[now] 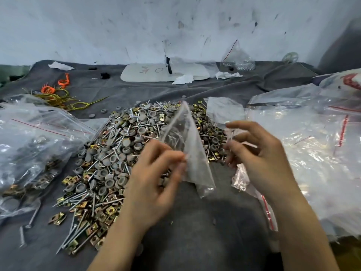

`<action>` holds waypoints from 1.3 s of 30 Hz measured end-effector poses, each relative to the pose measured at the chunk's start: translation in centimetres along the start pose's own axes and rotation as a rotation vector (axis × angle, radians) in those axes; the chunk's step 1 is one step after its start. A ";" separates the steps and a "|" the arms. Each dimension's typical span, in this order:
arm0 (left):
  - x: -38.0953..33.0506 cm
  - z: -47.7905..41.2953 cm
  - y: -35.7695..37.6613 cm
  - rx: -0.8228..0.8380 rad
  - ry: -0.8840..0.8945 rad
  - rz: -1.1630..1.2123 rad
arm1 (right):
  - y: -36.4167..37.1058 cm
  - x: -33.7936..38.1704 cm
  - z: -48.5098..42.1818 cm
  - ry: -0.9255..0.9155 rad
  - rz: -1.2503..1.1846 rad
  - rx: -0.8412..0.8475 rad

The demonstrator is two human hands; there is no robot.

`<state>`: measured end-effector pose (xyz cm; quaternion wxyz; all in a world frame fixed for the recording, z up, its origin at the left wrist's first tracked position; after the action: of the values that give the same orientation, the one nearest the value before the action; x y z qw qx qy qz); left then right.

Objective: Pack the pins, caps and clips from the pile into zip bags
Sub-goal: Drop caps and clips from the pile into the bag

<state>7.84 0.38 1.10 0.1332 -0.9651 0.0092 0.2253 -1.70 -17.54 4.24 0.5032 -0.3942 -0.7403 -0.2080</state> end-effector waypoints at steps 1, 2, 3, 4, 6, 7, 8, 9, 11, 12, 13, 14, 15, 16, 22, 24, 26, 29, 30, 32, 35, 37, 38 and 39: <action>-0.4 0.4 0.6 0.057 0.030 0.007 | -0.1 1.0 0.2 -0.051 -0.108 -0.018; -0.7 0.8 1.1 0.108 0.051 0.014 | -0.2 1.9 0.5 -0.112 -0.180 -0.020; -1.0 1.1 1.5 0.146 0.065 0.016 | -0.3 2.6 0.8 -0.179 -0.217 -0.009; -1.2 1.3 1.9 0.174 0.073 0.015 | -0.2 3.0 1.1 -0.234 -0.227 0.009; -1.4 1.5 2.2 0.199 0.073 0.012 | 0.1 3.2 1.4 -0.283 -0.202 0.053; -1.4 1.5 2.2 0.198 0.072 0.015 | 0.2 3.1 1.5 -0.280 -0.181 0.068; -1.4 1.5 2.2 0.192 0.073 0.019 | 0.5 3.0 1.5 -0.271 -0.163 0.077; -1.3 1.5 2.2 0.187 0.075 0.022 | 0.7 2.8 1.5 -0.257 -0.159 0.083; -1.3 1.5 2.2 0.186 0.080 0.026 | 1.0 2.6 1.4 -0.232 -0.171 0.095; -1.3 1.5 2.2 0.190 0.083 0.030 | 1.1 2.4 1.4 -0.226 -0.167 0.094; -1.3 1.5 2.3 0.194 0.085 0.033 | 1.2 2.3 1.5 -0.228 -0.144 0.088; -1.3 1.6 2.3 0.194 0.087 0.033 | 1.2 2.3 1.5 -0.236 -0.109 0.076; -1.2 1.5 2.3 0.188 0.086 0.035 | 1.2 2.4 1.6 -0.249 -0.077 0.063; -1.2 1.5 2.3 0.174 0.080 0.042 | 1.2 2.5 1.6 -0.261 -0.062 0.041; -0.8 1.2 1.4 -0.002 -0.014 0.076 | 0.1 0.6 -0.1 -0.117 -0.172 -0.287; -0.8 1.1 1.1 -0.086 -0.042 0.042 | 0.5 -1.5 -1.1 0.000 0.053 -0.236; -0.7 1.0 0.8 -0.171 -0.067 0.024 | 1.6 -3.5 -1.6 0.085 0.363 -0.073; -0.3 1.0 0.5 -0.250 -0.118 0.035 | 3.2 -5.1 -1.2 0.116 0.677 0.086; -0.2 0.9 0.5 -0.261 -0.129 0.043 | 3.6 -5.3 -1.1 0.111 0.733 0.096; -0.1 0.9 0.4 -0.275 -0.136 0.054 | 4.1 -5.2 -1.0 0.087 0.818 0.068; -0.1 0.8 0.3 -0.284 -0.130 0.056 | 4.5 -5.0 -0.9 0.039 0.940 0.069; -0.1 0.9 0.3 -0.284 -0.130 0.065 | 4.8 -4.9 -0.7 -0.003 0.970 0.070; -0.1 0.9 0.4 -0.281 -0.130 0.072 | 4.7 -4.9 -0.6 -0.016 0.952 0.049; -0.1 0.9 0.4 -0.279 -0.130 0.077 | 4.7 -4.9 -0.6 -0.034 0.921 0.013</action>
<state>7.34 0.24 0.23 -0.0106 -0.9566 0.0062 0.2912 3.25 -17.00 -0.33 0.5337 -0.6822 -0.4974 0.0485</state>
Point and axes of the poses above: each hand's wrist, its own z-axis away from the middle knuckle, its own y-axis out of the palm, x = y × z, the point moved 1 cm from there along -z, towards the middle knuckle, and after that the axes turned 13 degrees about -x, right-handed, at the moved point
